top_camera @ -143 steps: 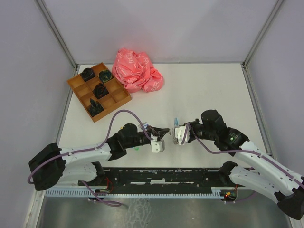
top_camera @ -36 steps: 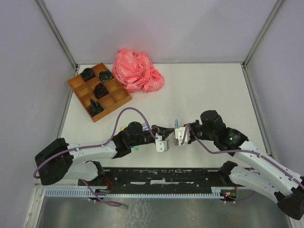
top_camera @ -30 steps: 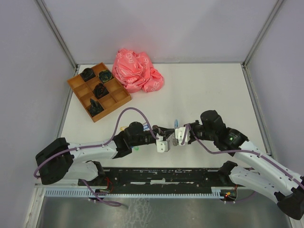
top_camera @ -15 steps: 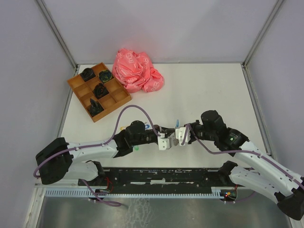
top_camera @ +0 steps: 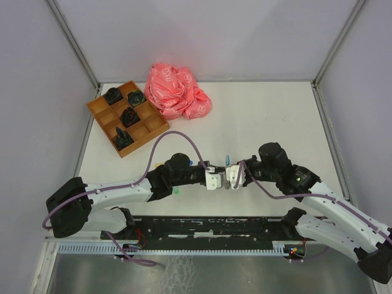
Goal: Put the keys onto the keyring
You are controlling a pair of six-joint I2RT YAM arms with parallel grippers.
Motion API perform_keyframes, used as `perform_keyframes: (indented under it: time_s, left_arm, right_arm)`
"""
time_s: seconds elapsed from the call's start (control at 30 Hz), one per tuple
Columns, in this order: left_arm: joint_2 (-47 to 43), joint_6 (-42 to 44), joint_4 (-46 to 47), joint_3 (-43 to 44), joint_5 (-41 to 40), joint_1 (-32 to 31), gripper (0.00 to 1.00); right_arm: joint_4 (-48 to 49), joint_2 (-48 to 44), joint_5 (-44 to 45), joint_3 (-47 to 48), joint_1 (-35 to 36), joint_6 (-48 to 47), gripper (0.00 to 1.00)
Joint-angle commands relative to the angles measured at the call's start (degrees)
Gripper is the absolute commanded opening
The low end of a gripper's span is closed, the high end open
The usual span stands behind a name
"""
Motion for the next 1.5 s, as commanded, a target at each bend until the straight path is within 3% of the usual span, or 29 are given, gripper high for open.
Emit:
perform_keyframes:
  time_s: [0.0,0.47,0.8,1.33,1.47]
  left_arm:
    - [-1.36,-3.71,2.58,3.29,3.97,-1.15,0.03]
    - [-2.31,0.67,3.77,1.85,7.94,-1.29,0.03]
    - [-2.88,4.70,6.05,0.11,6.56,-2.18,0.03]
    - [-3.43,-0.65,14.20,-5.00,3.67,-2.26,0.03]
    - [-3.28,-1.94,15.93,-6.90,2.53,-2.26,0.03]
  right_arm:
    - [4.68,-0.11,-3.84,0.55,1.08,-1.19,0.01]
    - [3.65,1.46,-2.52,1.26,1.60,-0.47,0.01]
    - [2.25,3.33,-2.66,2.53,1.67,0.91,0.01]
    - [3.80,1.37,-3.37,1.05,1.84,1.17,0.01]
    - [4.08,0.62,-3.56,0.77,1.84,1.97,0.07]
